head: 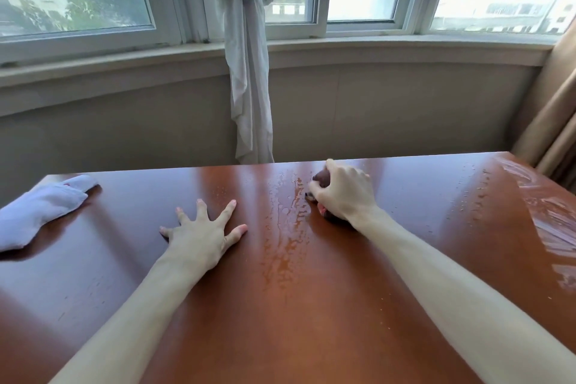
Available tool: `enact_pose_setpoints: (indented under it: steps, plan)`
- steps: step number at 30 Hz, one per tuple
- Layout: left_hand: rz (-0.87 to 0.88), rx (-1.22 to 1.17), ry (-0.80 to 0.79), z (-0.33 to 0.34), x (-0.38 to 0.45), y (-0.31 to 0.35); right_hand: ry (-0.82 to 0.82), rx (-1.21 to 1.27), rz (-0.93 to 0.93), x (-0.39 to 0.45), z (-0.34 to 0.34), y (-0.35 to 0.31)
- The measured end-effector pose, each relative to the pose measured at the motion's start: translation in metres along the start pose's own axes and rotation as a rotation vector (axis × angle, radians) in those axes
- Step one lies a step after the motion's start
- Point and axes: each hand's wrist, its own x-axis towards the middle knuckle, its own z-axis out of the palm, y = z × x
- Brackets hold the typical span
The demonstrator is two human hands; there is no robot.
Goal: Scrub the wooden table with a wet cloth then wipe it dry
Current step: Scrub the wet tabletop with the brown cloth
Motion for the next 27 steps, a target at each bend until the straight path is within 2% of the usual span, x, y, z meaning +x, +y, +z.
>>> enact_pose_setpoints:
  steps: [3,8,10,12,16,17,19,23,24,26,27]
  plan:
    - [0.002,-0.157,0.004,0.002,0.000,-0.007,-0.053,0.004,-0.118,-0.069,-0.024,-0.026]
    - [0.068,-0.428,0.241,0.012,-0.027,-0.023,-0.165,0.150,-0.479,-0.198,-0.054,-0.081]
    - [0.083,-0.460,0.257,0.014,-0.048,-0.029,-0.226,0.190,-0.576,-0.213,-0.059,-0.086]
    - [0.074,-0.447,0.216,0.018,-0.072,-0.039,-0.204,0.176,-0.529,-0.192,-0.060,-0.079]
    - [0.050,-0.322,0.066,0.034,-0.111,-0.064,-0.097,0.052,-0.056,-0.116,-0.042,-0.059]
    - [0.043,-0.296,0.039,0.037,-0.119,-0.070,-0.061,0.038,0.013,-0.111,-0.039,-0.062]
    - [0.025,-0.266,0.017,0.040,-0.131,-0.079,-0.049,0.016,-0.035,-0.124,-0.037,-0.083]
    - [0.034,-0.280,-0.023,0.044,-0.140,-0.082,-0.198,0.167,-0.493,-0.211,-0.048,-0.137]
    - [0.041,-0.283,-0.024,0.045,-0.141,-0.082,-0.252,0.210,-0.550,-0.223,-0.053,-0.139]
    - [0.046,-0.285,-0.020,0.045,-0.144,-0.084,-0.259,0.221,-0.531,-0.209,-0.053,-0.134]
    - [0.049,-0.283,-0.025,0.045,-0.147,-0.085,-0.234,0.190,-0.458,-0.191,-0.051,-0.132]
